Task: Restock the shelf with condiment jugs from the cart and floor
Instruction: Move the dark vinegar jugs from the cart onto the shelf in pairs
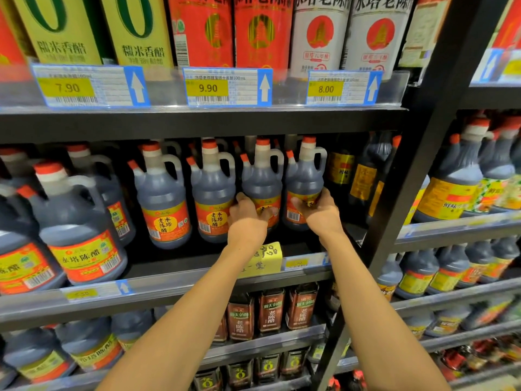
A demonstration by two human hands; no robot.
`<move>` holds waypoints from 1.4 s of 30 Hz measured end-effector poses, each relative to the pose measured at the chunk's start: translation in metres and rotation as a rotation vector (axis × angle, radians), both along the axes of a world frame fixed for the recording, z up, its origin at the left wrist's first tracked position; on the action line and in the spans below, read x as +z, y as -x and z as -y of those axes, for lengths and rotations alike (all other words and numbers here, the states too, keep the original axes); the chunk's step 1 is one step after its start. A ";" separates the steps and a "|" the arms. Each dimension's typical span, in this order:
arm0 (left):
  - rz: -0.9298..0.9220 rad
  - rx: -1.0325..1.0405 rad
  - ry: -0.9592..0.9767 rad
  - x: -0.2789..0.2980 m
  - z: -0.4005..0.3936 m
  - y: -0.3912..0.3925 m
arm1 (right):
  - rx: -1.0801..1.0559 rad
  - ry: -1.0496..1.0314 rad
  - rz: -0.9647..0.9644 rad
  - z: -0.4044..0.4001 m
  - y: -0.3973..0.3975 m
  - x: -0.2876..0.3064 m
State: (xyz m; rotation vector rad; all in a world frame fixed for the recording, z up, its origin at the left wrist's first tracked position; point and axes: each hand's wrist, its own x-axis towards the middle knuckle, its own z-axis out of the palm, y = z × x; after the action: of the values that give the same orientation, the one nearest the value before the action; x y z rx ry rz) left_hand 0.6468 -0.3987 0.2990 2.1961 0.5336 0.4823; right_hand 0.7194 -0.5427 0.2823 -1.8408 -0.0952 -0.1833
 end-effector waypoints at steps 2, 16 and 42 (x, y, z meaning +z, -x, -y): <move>-0.006 0.004 -0.003 0.001 0.001 -0.001 | 0.006 -0.003 -0.002 0.000 -0.002 0.000; -0.042 0.015 0.023 0.005 0.002 -0.002 | 0.027 0.021 -0.038 0.002 -0.003 0.004; -0.104 -0.017 -0.035 -0.004 -0.003 0.013 | 0.001 0.121 -0.096 0.007 0.011 0.007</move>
State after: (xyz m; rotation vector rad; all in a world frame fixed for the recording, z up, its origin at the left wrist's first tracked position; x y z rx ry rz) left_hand 0.6336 -0.3957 0.2951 2.2663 0.5659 0.3722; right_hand 0.7085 -0.5497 0.2896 -1.9671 -0.0411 -0.0893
